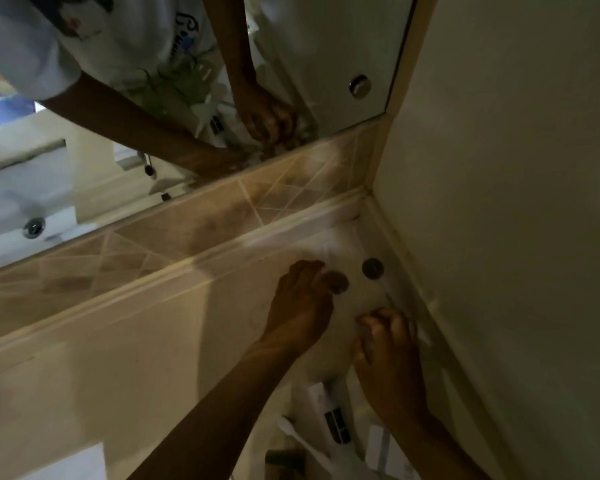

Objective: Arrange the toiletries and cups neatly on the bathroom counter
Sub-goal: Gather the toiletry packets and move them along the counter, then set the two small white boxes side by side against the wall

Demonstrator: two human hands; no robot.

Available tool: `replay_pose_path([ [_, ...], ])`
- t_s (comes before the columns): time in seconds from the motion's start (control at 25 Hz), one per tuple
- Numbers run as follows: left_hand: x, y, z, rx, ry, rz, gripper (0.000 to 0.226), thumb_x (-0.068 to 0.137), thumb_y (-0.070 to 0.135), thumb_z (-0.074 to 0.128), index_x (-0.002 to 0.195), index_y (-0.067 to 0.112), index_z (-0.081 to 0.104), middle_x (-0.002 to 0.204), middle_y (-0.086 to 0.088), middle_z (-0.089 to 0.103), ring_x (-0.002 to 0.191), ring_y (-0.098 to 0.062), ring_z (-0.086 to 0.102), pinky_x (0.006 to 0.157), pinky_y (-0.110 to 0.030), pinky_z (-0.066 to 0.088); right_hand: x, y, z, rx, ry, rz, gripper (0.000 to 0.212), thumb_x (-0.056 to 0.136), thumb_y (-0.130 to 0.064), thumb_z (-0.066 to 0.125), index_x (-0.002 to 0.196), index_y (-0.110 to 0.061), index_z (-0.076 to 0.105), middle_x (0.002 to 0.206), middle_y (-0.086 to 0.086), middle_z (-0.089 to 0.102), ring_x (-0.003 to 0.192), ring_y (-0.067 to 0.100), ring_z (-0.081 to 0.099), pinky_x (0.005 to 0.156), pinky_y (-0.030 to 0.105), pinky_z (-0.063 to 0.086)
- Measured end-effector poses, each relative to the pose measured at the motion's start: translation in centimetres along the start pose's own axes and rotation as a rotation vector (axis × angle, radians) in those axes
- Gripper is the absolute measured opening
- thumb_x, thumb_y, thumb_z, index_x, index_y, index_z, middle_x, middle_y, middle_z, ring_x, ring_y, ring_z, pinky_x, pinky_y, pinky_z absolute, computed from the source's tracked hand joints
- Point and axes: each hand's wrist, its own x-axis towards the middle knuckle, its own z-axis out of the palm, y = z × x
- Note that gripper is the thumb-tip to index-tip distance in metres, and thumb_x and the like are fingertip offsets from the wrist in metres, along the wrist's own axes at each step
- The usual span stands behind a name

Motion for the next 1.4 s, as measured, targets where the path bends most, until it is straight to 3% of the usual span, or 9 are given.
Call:
replay_pose_path([
  [0.08,-0.7,-0.5,0.2,0.043,-0.136,0.131,0.054,0.096,0.027,0.052,0.147,0.028,0.036,0.154,-0.004,0.04,0.145,-0.031,0.027,0.12,-0.047,0.022,-0.2,-0.3,0.3,0.038,-0.075,-0.014,0.037,0.082,-0.025,0.068,0.119,-0.022,0.065,0.122,0.001,0.057,0.111,0.021,0.051,0.096,0.036,0.045],
  [0.24,-0.7,-0.3,0.5,0.097,-0.19,0.133,0.061,0.098,0.034,0.047,0.155,0.025,0.024,0.162,-0.006,0.027,0.151,-0.032,0.014,0.123,-0.05,0.012,0.1,-0.4,0.8,0.039,-0.132,0.002,0.044,0.084,-0.032,0.064,0.127,-0.022,0.06,0.132,0.0,0.054,0.119,0.02,0.048,0.102,0.035,0.042],
  [0.56,-0.9,0.1,1.4,0.096,-0.162,0.111,0.065,0.097,0.037,0.045,0.154,0.028,0.017,0.163,-0.004,0.021,0.151,-0.03,0.011,0.123,-0.048,0.006,0.7,-0.3,0.8,0.08,-0.139,0.039,0.045,0.085,-0.032,0.063,0.128,-0.021,0.058,0.134,0.0,0.05,0.123,0.019,0.042,0.105,0.032,0.036],
  [0.72,-1.4,0.4,0.9,0.035,-0.153,0.074,0.069,0.094,0.038,0.05,0.153,0.034,0.014,0.163,-0.003,0.02,0.15,-0.027,0.011,0.121,-0.043,0.006,-0.1,0.0,0.3,0.168,-0.104,0.012,0.04,0.08,-0.022,0.067,0.12,-0.02,0.062,0.125,0.002,0.051,0.113,0.019,0.048,0.096,0.027,0.039],
  [0.84,-3.2,0.6,-0.3,0.046,-0.124,0.025,0.063,0.096,0.039,0.05,0.151,0.028,0.022,0.159,-0.008,0.029,0.147,-0.031,0.022,0.119,-0.041,0.012,-1.5,0.6,-0.9,0.214,-0.096,-0.038,0.031,0.083,-0.021,0.067,0.113,-0.02,0.061,0.121,0.001,0.05,0.108,0.016,0.049,0.089,0.023,0.039],
  [0.92,-5.4,0.6,-1.5,0.053,-0.088,-0.046,0.052,0.096,0.039,0.051,0.144,0.023,0.039,0.152,-0.009,0.041,0.141,-0.03,0.032,0.117,-0.041,0.024,-2.8,0.9,-2.1,0.248,-0.134,-0.055,0.028,0.084,-0.023,0.064,0.111,-0.023,0.06,0.121,-0.001,0.047,0.11,0.013,0.046,0.088,0.023,0.042],
  [1.04,-10.3,0.5,-3.5,-0.067,-0.006,-0.134,0.034,0.096,0.029,0.055,0.128,0.018,0.058,0.129,-0.008,0.059,0.12,-0.026,0.05,0.1,-0.036,0.042,-5.2,1.3,-3.5,0.255,-0.138,-0.132,0.024,0.085,-0.015,0.061,0.108,-0.021,0.062,0.116,0.001,0.052,0.109,0.018,0.049,0.089,0.031,0.047],
  [1.16,-16.1,-0.1,-5.1,-0.186,0.046,-0.18,0.024,0.094,0.016,0.059,0.118,0.013,0.064,0.107,-0.009,0.064,0.098,-0.024,0.06,0.083,-0.03,0.045,-7.5,1.9,-4.9,0.279,-0.155,-0.128,0.024,0.085,-0.008,0.063,0.103,-0.025,0.063,0.106,-0.003,0.057,0.093,0.013,0.056,0.081,0.03,0.049],
  [1.4,-27.5,-0.1,-5.9,-0.313,0.161,-0.311,0.019,0.086,0.001,0.066,0.104,0.006,0.069,0.09,-0.01,0.066,0.074,-0.026,0.063,0.073,-0.038,0.052,-12.7,2.8,-6.7,0.258,-0.217,-0.132,0.023,0.082,-0.005,0.069,0.097,-0.022,0.069,0.094,-0.002,0.068,0.078,0.009,0.061,0.072,0.015,0.045],
])
